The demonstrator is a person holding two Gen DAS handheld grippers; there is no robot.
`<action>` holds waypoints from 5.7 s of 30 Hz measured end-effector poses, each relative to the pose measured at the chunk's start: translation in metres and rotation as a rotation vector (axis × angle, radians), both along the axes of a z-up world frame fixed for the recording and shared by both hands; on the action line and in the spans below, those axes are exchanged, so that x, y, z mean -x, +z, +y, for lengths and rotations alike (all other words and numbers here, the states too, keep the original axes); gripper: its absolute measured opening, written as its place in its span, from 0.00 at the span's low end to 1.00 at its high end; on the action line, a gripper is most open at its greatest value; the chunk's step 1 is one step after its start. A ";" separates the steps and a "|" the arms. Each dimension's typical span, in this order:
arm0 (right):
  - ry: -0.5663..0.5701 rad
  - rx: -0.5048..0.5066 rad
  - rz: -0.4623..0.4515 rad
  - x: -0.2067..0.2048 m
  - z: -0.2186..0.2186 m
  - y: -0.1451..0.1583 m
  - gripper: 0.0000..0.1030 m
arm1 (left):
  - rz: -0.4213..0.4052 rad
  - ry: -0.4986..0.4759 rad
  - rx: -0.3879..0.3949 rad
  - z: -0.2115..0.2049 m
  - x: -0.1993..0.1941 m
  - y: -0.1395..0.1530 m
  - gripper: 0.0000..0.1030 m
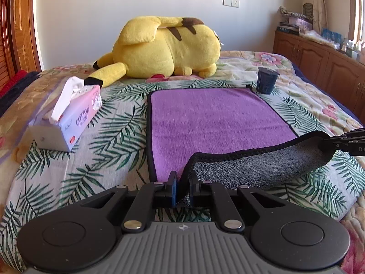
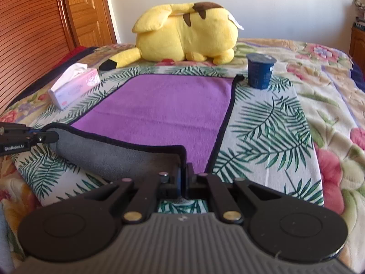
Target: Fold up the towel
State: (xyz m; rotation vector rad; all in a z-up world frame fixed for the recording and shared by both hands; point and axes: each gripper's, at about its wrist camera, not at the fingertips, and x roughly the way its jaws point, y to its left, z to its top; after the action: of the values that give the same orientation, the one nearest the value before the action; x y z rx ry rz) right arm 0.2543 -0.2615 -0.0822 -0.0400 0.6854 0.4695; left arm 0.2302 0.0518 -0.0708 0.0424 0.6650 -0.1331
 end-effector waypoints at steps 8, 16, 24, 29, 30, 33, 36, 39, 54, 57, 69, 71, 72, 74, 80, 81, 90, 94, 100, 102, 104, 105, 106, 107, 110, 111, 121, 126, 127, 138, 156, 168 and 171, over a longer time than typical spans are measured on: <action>0.019 0.012 -0.044 -0.007 0.003 0.005 0.04 | -0.034 -0.009 -0.009 0.000 -0.009 0.005 0.00; 0.021 0.029 -0.047 -0.015 0.005 0.001 0.04 | -0.043 -0.017 -0.012 -0.001 -0.020 0.005 0.00; 0.034 0.037 -0.056 -0.023 0.006 0.000 0.04 | -0.050 -0.029 -0.020 -0.002 -0.030 0.005 0.00; 0.046 0.037 -0.061 -0.031 0.007 0.005 0.04 | -0.075 -0.020 -0.034 -0.002 -0.036 0.007 0.00; 0.047 0.036 -0.063 -0.032 0.007 0.006 0.04 | -0.079 -0.021 -0.037 -0.002 -0.037 0.007 0.00; 0.045 0.028 -0.064 -0.037 0.006 0.008 0.04 | -0.089 -0.023 -0.040 -0.002 -0.041 0.009 0.00; 0.045 0.034 -0.075 -0.041 0.005 0.009 0.04 | -0.097 -0.025 -0.038 -0.002 -0.045 0.012 0.00; 0.039 0.035 -0.087 -0.045 0.004 0.011 0.04 | -0.103 -0.026 -0.040 -0.004 -0.049 0.013 0.00; 0.028 0.050 -0.145 -0.057 0.006 0.019 0.04 | -0.121 -0.033 -0.040 -0.007 -0.070 0.026 0.00; 0.024 0.056 -0.157 -0.059 0.007 0.024 0.04 | -0.133 -0.036 -0.045 -0.009 -0.072 0.032 0.00; 0.056 0.113 -0.229 -0.071 0.017 0.044 0.04 | -0.169 -0.048 -0.082 -0.012 -0.088 0.052 0.00; 0.056 0.124 -0.245 -0.076 0.018 0.047 0.04 | -0.176 -0.049 -0.089 -0.014 -0.094 0.056 0.00; 0.055 0.128 -0.251 -0.078 0.019 0.048 0.04 | -0.179 -0.051 -0.090 -0.014 -0.097 0.057 0.00; 0.051 0.133 -0.264 -0.083 0.020 0.050 0.04 | -0.186 -0.049 -0.087 -0.015 -0.103 0.061 0.00; 0.042 0.151 -0.302 -0.095 0.027 0.058 0.03 | -0.207 -0.065 -0.111 -0.019 -0.122 0.073 0.00; 0.040 0.150 -0.307 -0.097 0.028 0.059 0.03 | -0.210 -0.065 -0.115 -0.019 -0.124 0.075 0.00; -0.003 0.167 -0.342 -0.116 0.031 0.061 0.03 | -0.230 -0.056 -0.150 -0.019 -0.144 0.081 0.00; -0.008 0.180 -0.364 -0.123 0.034 0.060 0.03 | -0.224 -0.049 -0.154 -0.018 -0.156 0.077 0.00; -0.008 0.213 -0.369 -0.140 0.038 0.050 0.03 | -0.205 -0.038 -0.182 -0.019 -0.174 0.062 0.00; -0.010 0.223 -0.363 -0.147 0.040 0.044 0.03 | -0.196 -0.035 -0.189 -0.019 -0.182 0.056 0.00; -0.010 0.235 -0.356 -0.153 0.042 0.038 0.03 | -0.186 -0.030 -0.189 -0.018 -0.190 0.050 0.00; -0.010 0.244 -0.353 -0.156 0.043 0.036 0.03 | -0.180 -0.026 -0.184 -0.018 -0.194 0.047 0.00; -0.013 0.256 -0.346 -0.159 0.045 0.032 0.04 | -0.173 -0.021 -0.178 -0.017 -0.198 0.044 0.00; -0.014 0.263 -0.340 -0.162 0.047 0.029 0.04 | -0.167 -0.015 -0.172 -0.016 -0.202 0.040 0.00; -0.014 0.280 -0.326 -0.171 0.049 0.018 0.04 | -0.151 -0.002 -0.162 -0.015 -0.212 0.029 0.00; -0.016 0.281 -0.321 -0.174 0.049 0.014 0.04 | -0.148 -0.002 -0.168 -0.015 -0.215 0.025 0.00; -0.012 0.339 -0.250 -0.193 0.052 -0.019 0.04 | -0.106 -0.018 -0.220 -0.020 -0.232 -0.007 0.00; -0.032 0.334 -0.249 -0.192 0.049 -0.020 0.27 | -0.127 -0.005 -0.207 -0.020 -0.226 -0.005 0.28; -0.031 0.324 -0.247 -0.191 0.048 -0.019 0.47 | -0.123 -0.005 -0.206 -0.020 -0.225 -0.005 0.31; -0.004 0.230 -0.263 -0.152 0.046 0.019 0.59 | -0.116 0.003 -0.121 -0.024 -0.190 0.022 0.59; -0.001 0.142 -0.236 -0.075 0.045 0.047 0.67 | -0.115 -0.025 -0.097 -0.044 -0.112 0.053 0.75; -0.058 0.112 -0.245 -0.036 0.037 0.054 1.00 | -0.130 0.016 -0.022 -0.034 -0.067 0.073 0.84; -0.068 0.121 -0.252 -0.027 0.037 0.056 1.00 | -0.144 0.018 -0.020 -0.033 -0.058 0.082 0.84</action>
State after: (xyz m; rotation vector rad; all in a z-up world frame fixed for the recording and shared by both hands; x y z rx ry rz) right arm 0.2811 -0.2250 -0.0261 -0.1863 0.4650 0.3496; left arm 0.2879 0.0185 0.0114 0.0649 0.5229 -0.1045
